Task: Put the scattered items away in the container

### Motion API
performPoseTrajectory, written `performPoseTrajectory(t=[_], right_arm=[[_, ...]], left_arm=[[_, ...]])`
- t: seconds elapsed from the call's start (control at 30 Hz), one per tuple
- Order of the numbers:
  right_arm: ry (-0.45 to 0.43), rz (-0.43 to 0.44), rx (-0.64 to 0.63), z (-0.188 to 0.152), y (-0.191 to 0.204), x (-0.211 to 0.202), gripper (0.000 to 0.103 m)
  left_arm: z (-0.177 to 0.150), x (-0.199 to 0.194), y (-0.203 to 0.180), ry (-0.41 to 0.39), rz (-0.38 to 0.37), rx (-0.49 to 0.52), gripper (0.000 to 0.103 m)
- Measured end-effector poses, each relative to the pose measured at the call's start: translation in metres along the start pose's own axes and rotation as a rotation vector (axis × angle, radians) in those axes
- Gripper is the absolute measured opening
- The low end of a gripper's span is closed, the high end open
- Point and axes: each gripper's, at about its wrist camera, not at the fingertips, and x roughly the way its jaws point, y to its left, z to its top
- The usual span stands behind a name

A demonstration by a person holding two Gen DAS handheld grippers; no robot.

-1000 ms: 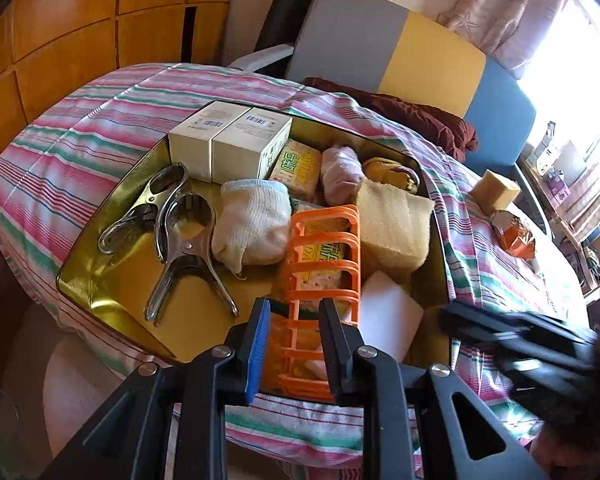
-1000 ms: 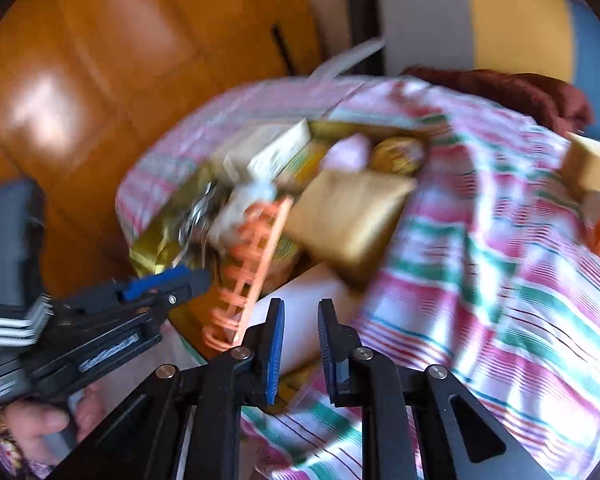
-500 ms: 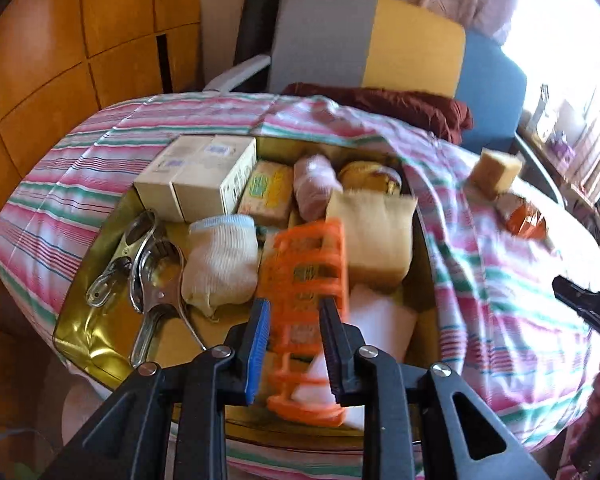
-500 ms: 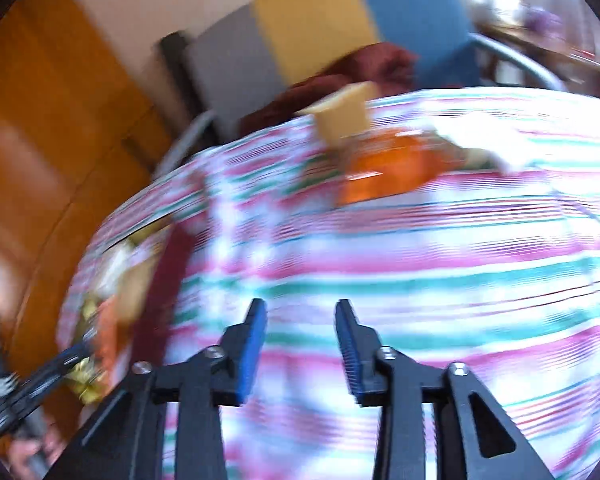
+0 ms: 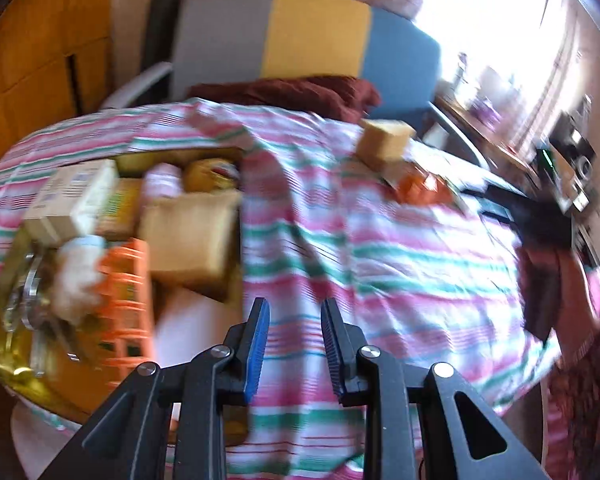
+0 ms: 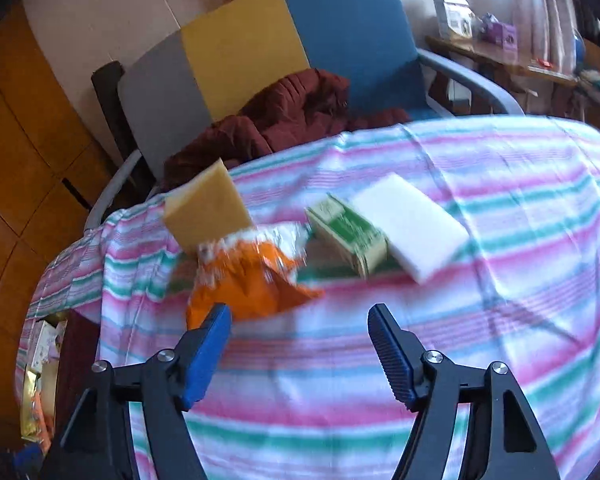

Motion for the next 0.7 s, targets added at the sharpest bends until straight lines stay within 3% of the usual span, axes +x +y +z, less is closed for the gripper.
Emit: performPoseTrajectory(t=[0.2, 0.3, 0.43, 0.7], right_arm=[[0.022, -0.007, 0.009, 0.043, 0.022, 0.043, 0.078], [0.128, -0.027, 0.015, 0.045, 0.026, 0.077, 0.076], [0.228, 0.029, 0.045, 0.021, 0.025, 0.093, 0.071], [0.175, 0.157, 0.006, -0.063, 0.054, 0.031, 0.073]], left_arm=[[-0.013, 0.005, -0.018, 0.038, -0.003, 0.055, 0.026], [-0.013, -0.001, -0.014, 0.026, 0.0, 0.042, 0.026], [-0.014, -0.002, -0.006, 0.026, 0.001, 0.012, 0.026], [-0.017, 0.005, -0.009, 0.049, -0.023, 0.01, 0.026]])
